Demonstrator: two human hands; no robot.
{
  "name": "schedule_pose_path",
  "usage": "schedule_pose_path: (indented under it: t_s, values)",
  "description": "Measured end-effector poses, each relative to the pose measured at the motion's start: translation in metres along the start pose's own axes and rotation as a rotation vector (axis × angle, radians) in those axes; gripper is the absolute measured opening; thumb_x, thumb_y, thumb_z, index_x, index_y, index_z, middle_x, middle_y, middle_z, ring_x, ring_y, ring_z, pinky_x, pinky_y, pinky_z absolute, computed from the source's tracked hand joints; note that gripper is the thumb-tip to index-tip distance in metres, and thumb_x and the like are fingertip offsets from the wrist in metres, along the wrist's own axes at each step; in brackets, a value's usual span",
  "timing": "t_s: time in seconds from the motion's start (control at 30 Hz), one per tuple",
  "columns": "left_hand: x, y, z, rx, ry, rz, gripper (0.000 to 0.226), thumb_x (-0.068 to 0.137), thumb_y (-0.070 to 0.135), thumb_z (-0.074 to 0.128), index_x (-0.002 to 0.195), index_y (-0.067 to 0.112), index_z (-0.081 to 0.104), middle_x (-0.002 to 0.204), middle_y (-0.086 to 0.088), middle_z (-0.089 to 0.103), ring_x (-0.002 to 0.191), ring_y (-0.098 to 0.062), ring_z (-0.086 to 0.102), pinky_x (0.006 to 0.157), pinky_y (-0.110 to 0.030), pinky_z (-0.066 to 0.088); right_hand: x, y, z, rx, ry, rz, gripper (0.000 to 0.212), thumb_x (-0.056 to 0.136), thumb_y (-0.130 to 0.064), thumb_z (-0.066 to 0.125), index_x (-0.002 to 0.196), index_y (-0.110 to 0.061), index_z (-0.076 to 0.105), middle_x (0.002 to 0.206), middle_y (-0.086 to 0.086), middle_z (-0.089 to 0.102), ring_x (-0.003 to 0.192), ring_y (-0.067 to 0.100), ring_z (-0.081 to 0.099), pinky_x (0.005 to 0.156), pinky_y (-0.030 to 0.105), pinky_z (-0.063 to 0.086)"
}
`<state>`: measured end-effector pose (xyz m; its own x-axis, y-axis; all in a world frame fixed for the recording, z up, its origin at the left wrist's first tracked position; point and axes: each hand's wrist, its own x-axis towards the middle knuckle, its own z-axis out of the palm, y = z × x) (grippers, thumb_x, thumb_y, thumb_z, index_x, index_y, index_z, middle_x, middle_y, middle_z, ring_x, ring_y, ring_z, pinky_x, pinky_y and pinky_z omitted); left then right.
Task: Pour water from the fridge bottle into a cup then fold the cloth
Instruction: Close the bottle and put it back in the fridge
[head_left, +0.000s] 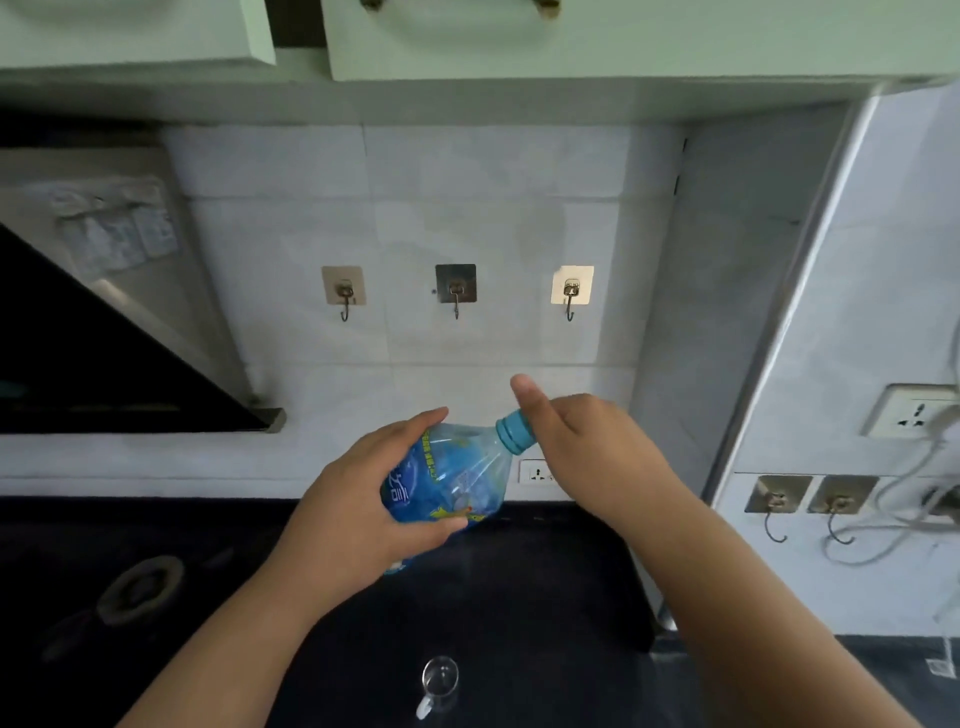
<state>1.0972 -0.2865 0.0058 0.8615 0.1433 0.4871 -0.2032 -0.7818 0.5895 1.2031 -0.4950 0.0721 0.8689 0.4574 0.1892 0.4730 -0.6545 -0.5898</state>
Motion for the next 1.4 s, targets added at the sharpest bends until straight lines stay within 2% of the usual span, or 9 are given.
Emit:
schedule_pose_path:
  t_s: [0.07, 0.23, 0.53, 0.73, 0.83, 0.97, 1.13, 1.3, 1.4]
  values:
    - [-0.007, 0.005, 0.002, 0.0, 0.012, -0.027, 0.097, 0.064, 0.047, 0.096, 0.144, 0.063, 0.043, 0.129, 0.042, 0.05, 0.12, 0.016, 0.054, 0.098, -0.004, 0.041, -0.007, 0.009, -0.004, 0.102, -0.069, 0.01, 0.083, 0.089, -0.085, 0.016, 0.076, -0.015, 0.059, 0.071, 0.006, 0.067, 0.059, 0.016, 0.061, 0.071, 0.037, 0.056]
    - [-0.024, 0.016, 0.002, -0.028, 0.044, -0.033, 0.097, 0.064, 0.048, 0.096, 0.144, 0.063, 0.044, 0.13, 0.043, 0.05, 0.123, 0.011, 0.055, 0.099, -0.007, 0.043, -0.026, 0.023, -0.012, 0.097, -0.151, -0.328, 0.033, 0.097, -0.058, 0.055, 0.124, -0.042, 0.046, 0.099, -0.014, 0.07, 0.09, 0.004, 0.071, 0.081, 0.03, 0.061]
    - [-0.05, 0.021, -0.031, 0.067, -0.022, 0.092, 0.098, 0.067, 0.051, 0.093, 0.149, 0.058, 0.039, 0.137, 0.042, 0.047, 0.127, 0.011, 0.052, 0.107, -0.018, 0.047, -0.061, -0.015, 0.004, -0.109, 0.041, -0.117, 0.07, 0.09, -0.083, 0.032, 0.073, -0.019, 0.056, 0.064, -0.002, 0.059, 0.066, 0.016, 0.062, 0.068, 0.039, 0.053]
    - [-0.069, 0.002, -0.068, -0.05, -0.073, 0.058, 0.097, 0.065, 0.047, 0.097, 0.144, 0.063, 0.042, 0.133, 0.037, 0.052, 0.126, 0.009, 0.054, 0.108, -0.017, 0.047, -0.069, -0.03, 0.025, -0.037, 0.051, -0.503, 0.045, 0.098, -0.071, 0.039, 0.087, -0.029, 0.049, 0.076, -0.014, 0.05, 0.069, 0.01, 0.051, 0.059, 0.019, 0.039]
    - [-0.079, -0.005, -0.073, 0.06, -0.029, 0.114, 0.098, 0.067, 0.053, 0.092, 0.149, 0.059, 0.038, 0.136, 0.039, 0.05, 0.125, 0.011, 0.052, 0.105, -0.013, 0.045, -0.074, -0.039, 0.045, 0.155, 0.034, -0.308, 0.063, 0.091, -0.077, 0.041, 0.074, -0.016, 0.042, 0.061, -0.01, 0.04, 0.057, 0.007, 0.038, 0.057, 0.027, 0.036]
    - [-0.089, -0.02, -0.072, 0.107, -0.063, 0.128, 0.099, 0.068, 0.057, 0.09, 0.15, 0.06, 0.034, 0.133, 0.046, 0.047, 0.125, 0.015, 0.05, 0.108, -0.015, 0.044, -0.08, -0.049, 0.067, -0.079, 0.035, -0.064, 0.077, 0.091, -0.083, 0.029, 0.073, -0.01, 0.046, 0.057, -0.002, 0.049, 0.058, 0.017, 0.05, 0.062, 0.039, 0.046]
    - [-0.093, -0.028, -0.076, -0.206, -0.203, 0.02, 0.095, 0.061, 0.044, 0.099, 0.14, 0.064, 0.05, 0.131, 0.033, 0.058, 0.122, 0.01, 0.059, 0.11, -0.021, 0.048, -0.095, -0.05, 0.08, -0.119, 0.273, -0.43, 0.048, 0.106, -0.054, 0.033, 0.075, -0.02, 0.05, 0.069, -0.005, 0.051, 0.065, 0.021, 0.053, 0.058, 0.042, 0.046]
    - [-0.097, -0.028, -0.062, 0.199, -0.032, 0.125, 0.094, 0.069, 0.06, 0.087, 0.15, 0.052, 0.039, 0.139, 0.026, 0.058, 0.122, -0.002, 0.06, 0.105, -0.033, 0.049, -0.081, -0.068, 0.084, -0.21, 0.096, 0.151, 0.063, 0.108, -0.053, 0.033, 0.06, -0.012, 0.038, 0.059, 0.003, 0.049, 0.064, 0.029, 0.054, 0.061, 0.035, 0.041]
    - [-0.094, -0.031, -0.065, 0.02, -0.099, 0.061, 0.095, 0.068, 0.051, 0.093, 0.149, 0.055, 0.043, 0.138, 0.029, 0.058, 0.123, 0.004, 0.058, 0.108, -0.025, 0.047, -0.084, -0.06, 0.086, -0.068, 0.172, -0.015, 0.059, 0.104, -0.057, 0.04, 0.063, -0.015, 0.037, 0.056, -0.002, 0.045, 0.058, 0.022, 0.049, 0.059, 0.037, 0.042]
